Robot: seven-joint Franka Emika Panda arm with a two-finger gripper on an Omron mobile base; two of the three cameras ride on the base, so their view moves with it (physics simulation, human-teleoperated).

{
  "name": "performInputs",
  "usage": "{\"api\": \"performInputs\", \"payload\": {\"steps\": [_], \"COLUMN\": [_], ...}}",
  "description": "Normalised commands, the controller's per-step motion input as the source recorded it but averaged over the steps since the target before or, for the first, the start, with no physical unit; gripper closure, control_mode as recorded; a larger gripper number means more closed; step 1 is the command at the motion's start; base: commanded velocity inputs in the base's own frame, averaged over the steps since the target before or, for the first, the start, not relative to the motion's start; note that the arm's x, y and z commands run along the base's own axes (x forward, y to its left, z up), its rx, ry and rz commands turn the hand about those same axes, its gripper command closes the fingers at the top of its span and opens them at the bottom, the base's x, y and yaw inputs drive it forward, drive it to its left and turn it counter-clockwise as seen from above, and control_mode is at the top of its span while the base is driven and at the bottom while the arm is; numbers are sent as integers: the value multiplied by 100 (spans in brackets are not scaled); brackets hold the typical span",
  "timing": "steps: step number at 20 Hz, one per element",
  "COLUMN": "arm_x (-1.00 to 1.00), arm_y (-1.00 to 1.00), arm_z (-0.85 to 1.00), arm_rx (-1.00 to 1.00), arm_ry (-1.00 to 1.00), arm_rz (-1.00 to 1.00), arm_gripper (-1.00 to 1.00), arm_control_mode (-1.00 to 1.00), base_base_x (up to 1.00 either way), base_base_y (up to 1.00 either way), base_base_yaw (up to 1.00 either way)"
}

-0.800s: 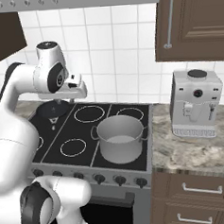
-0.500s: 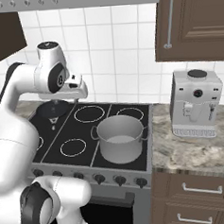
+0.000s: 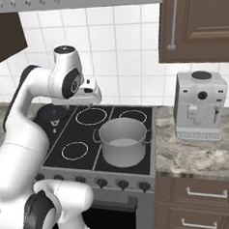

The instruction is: Move the pot and pan from the stove into the sink.

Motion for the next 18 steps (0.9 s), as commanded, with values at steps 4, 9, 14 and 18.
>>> {"api": "performInputs", "payload": {"steps": [4, 9, 14, 18], "arm_x": [0, 0, 0, 0], "arm_y": [-45, -35, -12, 0], "arm_z": [-14, -22, -29, -26], "arm_rx": [0, -1, -6, -7], "arm_ry": [0, 5, 7, 3], "arm_rz": [15, 17, 12, 4], "arm_gripper": [-100, -100, -100, -100], "arm_control_mode": [-100, -100, -100, -100], "base_base_x": [0, 0, 0, 0], "base_base_y": [0, 0, 0, 0], "base_base_yaw": [0, 0, 0, 0]}}
